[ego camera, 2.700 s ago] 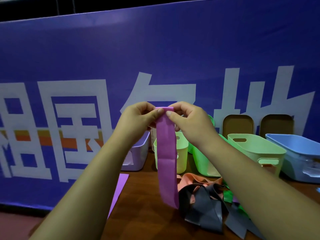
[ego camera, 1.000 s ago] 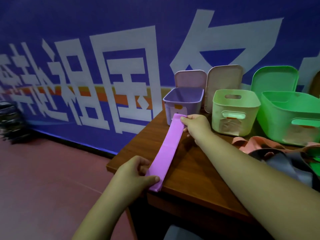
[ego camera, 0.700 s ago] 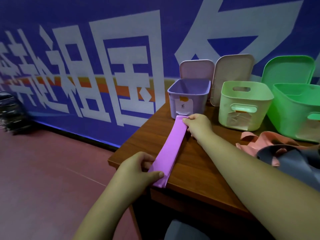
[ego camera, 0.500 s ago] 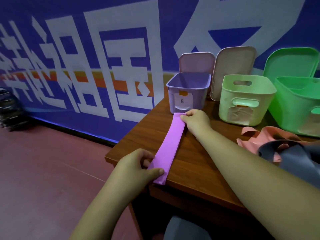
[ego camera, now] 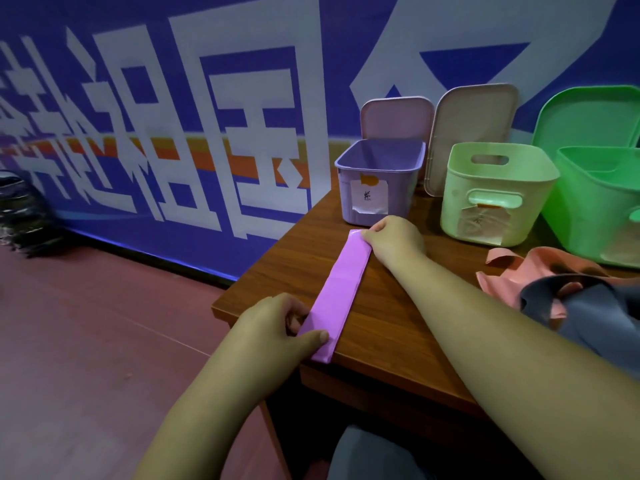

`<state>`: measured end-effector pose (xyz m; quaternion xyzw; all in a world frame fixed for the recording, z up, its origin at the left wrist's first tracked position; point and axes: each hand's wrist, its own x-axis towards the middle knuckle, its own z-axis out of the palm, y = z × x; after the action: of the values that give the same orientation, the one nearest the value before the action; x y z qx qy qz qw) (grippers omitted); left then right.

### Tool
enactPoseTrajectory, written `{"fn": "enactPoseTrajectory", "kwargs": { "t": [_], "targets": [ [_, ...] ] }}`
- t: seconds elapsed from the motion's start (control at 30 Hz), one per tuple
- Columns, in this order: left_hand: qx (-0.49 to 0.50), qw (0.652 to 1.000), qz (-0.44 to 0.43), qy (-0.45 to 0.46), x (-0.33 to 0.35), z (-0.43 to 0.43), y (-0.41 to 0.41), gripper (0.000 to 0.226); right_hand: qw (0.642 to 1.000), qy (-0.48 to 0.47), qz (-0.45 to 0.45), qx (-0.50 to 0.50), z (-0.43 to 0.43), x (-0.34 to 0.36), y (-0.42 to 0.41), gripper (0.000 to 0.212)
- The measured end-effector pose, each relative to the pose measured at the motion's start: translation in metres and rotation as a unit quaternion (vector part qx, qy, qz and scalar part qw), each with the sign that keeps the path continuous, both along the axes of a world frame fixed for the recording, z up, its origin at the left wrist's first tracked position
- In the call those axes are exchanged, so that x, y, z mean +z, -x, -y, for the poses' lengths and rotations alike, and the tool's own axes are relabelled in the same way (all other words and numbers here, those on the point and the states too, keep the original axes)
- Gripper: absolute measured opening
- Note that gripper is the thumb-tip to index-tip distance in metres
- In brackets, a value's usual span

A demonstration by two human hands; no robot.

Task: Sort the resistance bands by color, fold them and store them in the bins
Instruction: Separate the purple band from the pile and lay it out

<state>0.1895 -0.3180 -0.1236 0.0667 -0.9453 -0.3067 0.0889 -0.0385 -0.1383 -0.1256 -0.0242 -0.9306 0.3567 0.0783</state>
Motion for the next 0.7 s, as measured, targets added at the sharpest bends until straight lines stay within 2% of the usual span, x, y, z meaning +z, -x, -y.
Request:
{"fn": "enactPoseTrajectory", "kwargs": {
  "t": [0.13, 0.2, 0.27, 0.33, 0.4, 0.47, 0.7],
  "targets": [
    [0.052, 0.997, -0.004, 0.055, 0.003, 0.0, 0.002, 0.032, 1.0, 0.025, -0.003, -0.003, -0.003, 0.003, -0.011, 0.024],
    [0.068, 0.994, -0.009, 0.091, 0.008, -0.003, 0.005, 0.034, 0.998, 0.045, 0.027, 0.024, -0.009, 0.007, -0.017, 0.025],
    [0.058, 0.994, -0.019, 0.087, 0.016, -0.012, 0.009, 0.033, 0.992, 0.092, 0.061, 0.061, -0.018, 0.015, -0.027, 0.018],
    [0.023, 0.996, -0.023, 0.08, 0.026, -0.026, 0.016, 0.031, 0.99, 0.091, 0.061, 0.083, -0.033, 0.028, -0.036, 0.021],
    [-0.027, 0.998, -0.025, 0.056, 0.034, -0.045, 0.025, 0.026, 0.994, 0.055, 0.025, 0.089, -0.049, 0.046, -0.049, 0.027],
    [-0.075, 0.996, -0.031, 0.034, 0.04, -0.069, 0.036, 0.023, 0.995, 0.045, -0.009, 0.09, -0.071, 0.064, -0.064, 0.024],
    [-0.227, 0.968, -0.086, 0.072, 0.046, -0.179, 0.077, 0.02, 0.992, 0.025, -0.09, 0.088, -0.177, 0.097, -0.113, 0.016]
  ]
}}
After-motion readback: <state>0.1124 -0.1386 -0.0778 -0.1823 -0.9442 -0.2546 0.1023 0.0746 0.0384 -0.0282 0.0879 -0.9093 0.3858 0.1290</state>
